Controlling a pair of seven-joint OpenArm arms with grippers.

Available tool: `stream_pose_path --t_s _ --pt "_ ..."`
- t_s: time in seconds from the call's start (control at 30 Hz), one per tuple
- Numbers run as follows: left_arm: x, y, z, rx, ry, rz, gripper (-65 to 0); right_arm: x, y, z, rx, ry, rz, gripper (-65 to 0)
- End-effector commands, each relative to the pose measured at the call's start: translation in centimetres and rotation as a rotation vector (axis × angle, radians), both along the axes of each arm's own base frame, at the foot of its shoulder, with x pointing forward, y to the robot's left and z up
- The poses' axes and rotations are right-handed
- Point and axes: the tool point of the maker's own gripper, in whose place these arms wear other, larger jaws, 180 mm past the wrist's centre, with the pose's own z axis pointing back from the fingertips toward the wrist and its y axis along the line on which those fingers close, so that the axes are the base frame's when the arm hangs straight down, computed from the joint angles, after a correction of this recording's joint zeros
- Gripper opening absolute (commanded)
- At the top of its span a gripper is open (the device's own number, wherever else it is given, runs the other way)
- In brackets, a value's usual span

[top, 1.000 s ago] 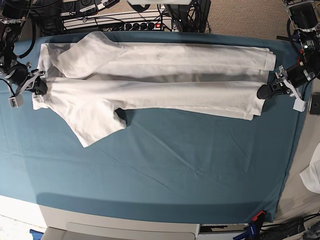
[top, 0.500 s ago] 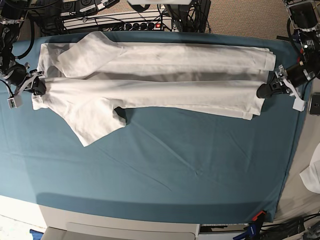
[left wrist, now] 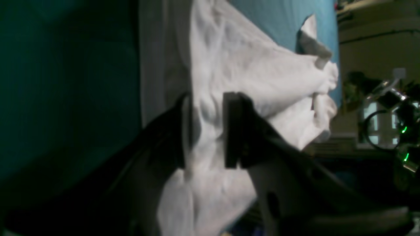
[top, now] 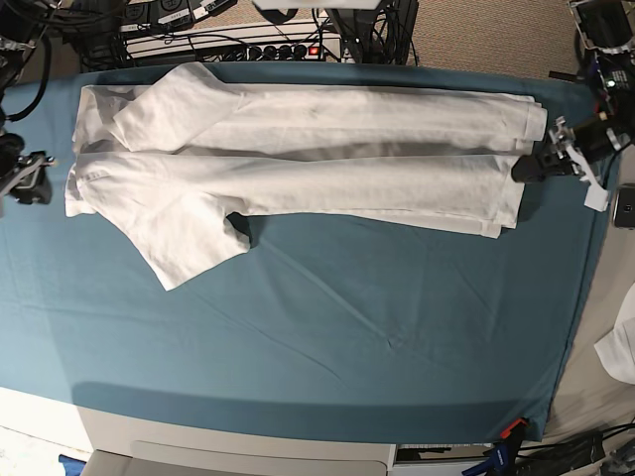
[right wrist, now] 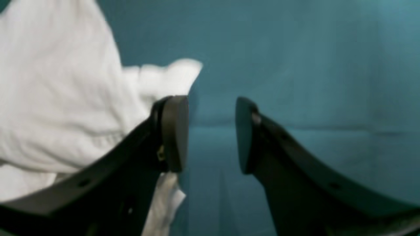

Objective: Fold the T-shirt properly
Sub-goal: 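Open the right gripper and move it back to the shirt's collar end, then grasp the collar end with the right gripper and fold it over the shirt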

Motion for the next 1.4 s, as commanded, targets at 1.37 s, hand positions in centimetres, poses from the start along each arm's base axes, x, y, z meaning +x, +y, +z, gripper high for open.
stream_pose_path --t_s 1.37 --pt "3.0 -3.6 9.8 0.21 -0.403 -0.102 -48.0 16.1 12.0 -3.4 0.264 -0.126 0.075 -39.9"
